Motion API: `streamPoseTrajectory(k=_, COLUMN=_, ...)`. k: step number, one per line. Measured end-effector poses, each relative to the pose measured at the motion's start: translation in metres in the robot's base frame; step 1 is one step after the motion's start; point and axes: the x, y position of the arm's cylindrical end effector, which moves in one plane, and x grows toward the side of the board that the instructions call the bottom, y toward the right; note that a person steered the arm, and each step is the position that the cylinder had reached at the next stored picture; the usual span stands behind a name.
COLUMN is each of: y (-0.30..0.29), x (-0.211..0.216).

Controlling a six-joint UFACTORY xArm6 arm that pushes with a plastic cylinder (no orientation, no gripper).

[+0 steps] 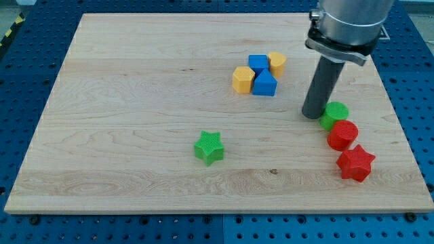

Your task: Move your arm to the bottom left side of the green star

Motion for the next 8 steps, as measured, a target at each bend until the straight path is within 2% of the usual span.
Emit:
streamPoseTrajectory(k=1, y=0.005, x=0.000)
streamPoseTrajectory(k=2, y=-0.021, x=0.000)
streamPoseTrajectory(k=3, y=-0.073, x=0.001)
streamPoseTrajectory(k=5, y=-0.131, x=0.084)
streamPoseTrajectory(k=6, y=-0.179, x=0.115)
streamPoseTrajectory(k=7, y=-0.232, x=0.118)
streamPoseTrajectory(k=8, y=-0.234, x=0.117)
